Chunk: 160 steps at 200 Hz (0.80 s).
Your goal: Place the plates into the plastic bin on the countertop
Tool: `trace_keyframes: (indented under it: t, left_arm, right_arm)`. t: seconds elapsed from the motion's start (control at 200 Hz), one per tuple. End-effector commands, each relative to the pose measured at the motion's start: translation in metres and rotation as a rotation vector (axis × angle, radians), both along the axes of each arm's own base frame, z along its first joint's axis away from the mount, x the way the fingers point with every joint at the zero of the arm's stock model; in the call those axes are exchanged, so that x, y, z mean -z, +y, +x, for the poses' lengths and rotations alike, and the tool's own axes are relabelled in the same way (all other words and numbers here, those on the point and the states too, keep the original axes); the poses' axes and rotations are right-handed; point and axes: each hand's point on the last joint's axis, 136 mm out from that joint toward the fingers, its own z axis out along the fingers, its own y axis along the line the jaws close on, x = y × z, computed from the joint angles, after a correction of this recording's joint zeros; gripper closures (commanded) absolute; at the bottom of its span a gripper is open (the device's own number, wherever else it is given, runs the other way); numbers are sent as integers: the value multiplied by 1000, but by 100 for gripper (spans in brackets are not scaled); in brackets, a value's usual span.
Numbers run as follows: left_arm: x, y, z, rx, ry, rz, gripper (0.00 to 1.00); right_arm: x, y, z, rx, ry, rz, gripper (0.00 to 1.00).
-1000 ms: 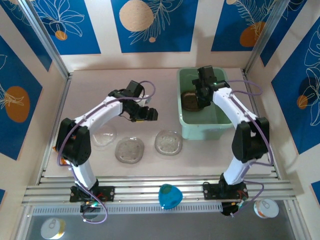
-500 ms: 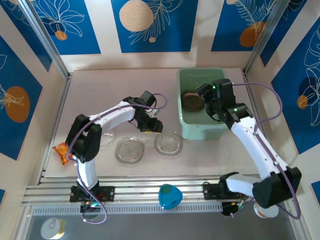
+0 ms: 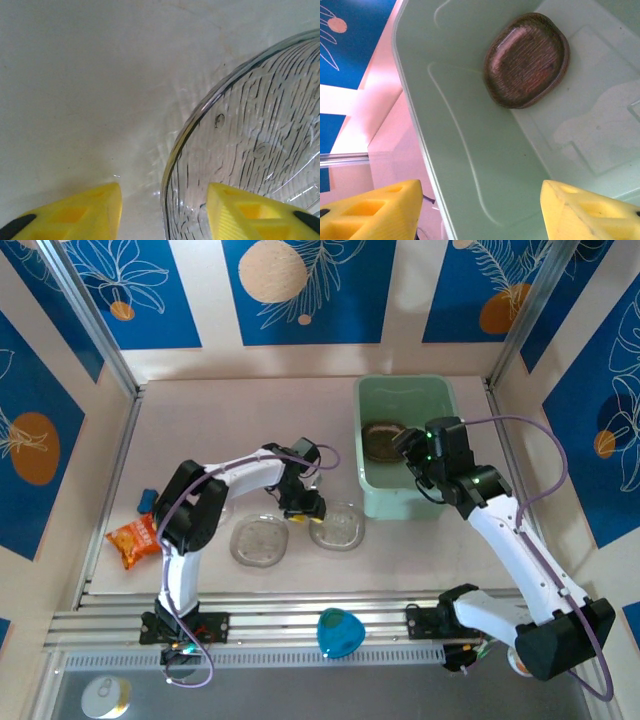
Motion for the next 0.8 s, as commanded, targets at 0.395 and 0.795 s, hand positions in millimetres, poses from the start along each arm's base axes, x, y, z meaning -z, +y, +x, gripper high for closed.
trace_keyframes:
  t: [0.395,0.795]
  left_arm:
    - [5,0,-4,6,38,60,89]
    - [-28,33,-2,-53,-90,83,100]
  right_arm:
    - [-11,-18,-6,41,-106,-55,44]
    - [-23,-7,-7,14,-138,-27,48]
